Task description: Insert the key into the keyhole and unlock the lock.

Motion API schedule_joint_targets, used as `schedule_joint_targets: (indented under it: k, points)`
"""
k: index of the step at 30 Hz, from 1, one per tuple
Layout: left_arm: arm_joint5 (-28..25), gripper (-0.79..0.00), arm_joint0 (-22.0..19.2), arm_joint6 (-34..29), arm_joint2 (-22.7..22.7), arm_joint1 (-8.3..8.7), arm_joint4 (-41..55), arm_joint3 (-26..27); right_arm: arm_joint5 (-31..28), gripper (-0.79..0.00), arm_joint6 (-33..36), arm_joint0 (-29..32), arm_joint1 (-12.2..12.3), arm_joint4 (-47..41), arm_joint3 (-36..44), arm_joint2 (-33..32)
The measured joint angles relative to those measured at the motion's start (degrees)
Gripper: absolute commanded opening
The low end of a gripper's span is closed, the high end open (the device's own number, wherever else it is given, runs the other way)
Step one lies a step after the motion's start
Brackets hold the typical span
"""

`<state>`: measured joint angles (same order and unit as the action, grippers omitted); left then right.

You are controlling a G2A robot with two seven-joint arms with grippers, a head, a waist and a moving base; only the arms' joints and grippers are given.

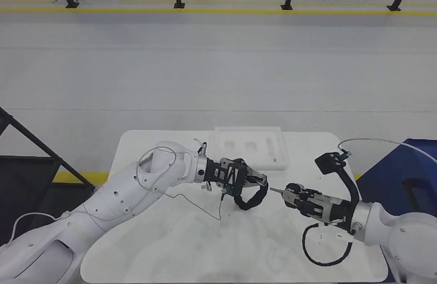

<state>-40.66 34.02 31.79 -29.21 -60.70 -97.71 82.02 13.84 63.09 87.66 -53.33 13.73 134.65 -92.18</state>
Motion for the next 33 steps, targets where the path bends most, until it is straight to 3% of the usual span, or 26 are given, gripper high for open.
schedule_joint_targets:
  k: [10,18,33]
  points:
    - [-1.2,-0.785,-0.4,4.0,0.9,-1.66,-0.5,-2.7,2.8,-0.785,-4.2,0.3,0.0,2.1,0.0,2.1]
    - [-3.9,-0.785,-1.6,4.7,1.0,-3.05,0.5,-5.9,-1.0,-0.785,-5.7,0.0,0.3,9.2,0.0,4.4]
    - [-7.4,-0.785,-1.9,3.5,0.4,-5.08,4.3,-10.6,-3.5,-0.785,-8.6,0.9,0.2,10.3,0.0,5.2]
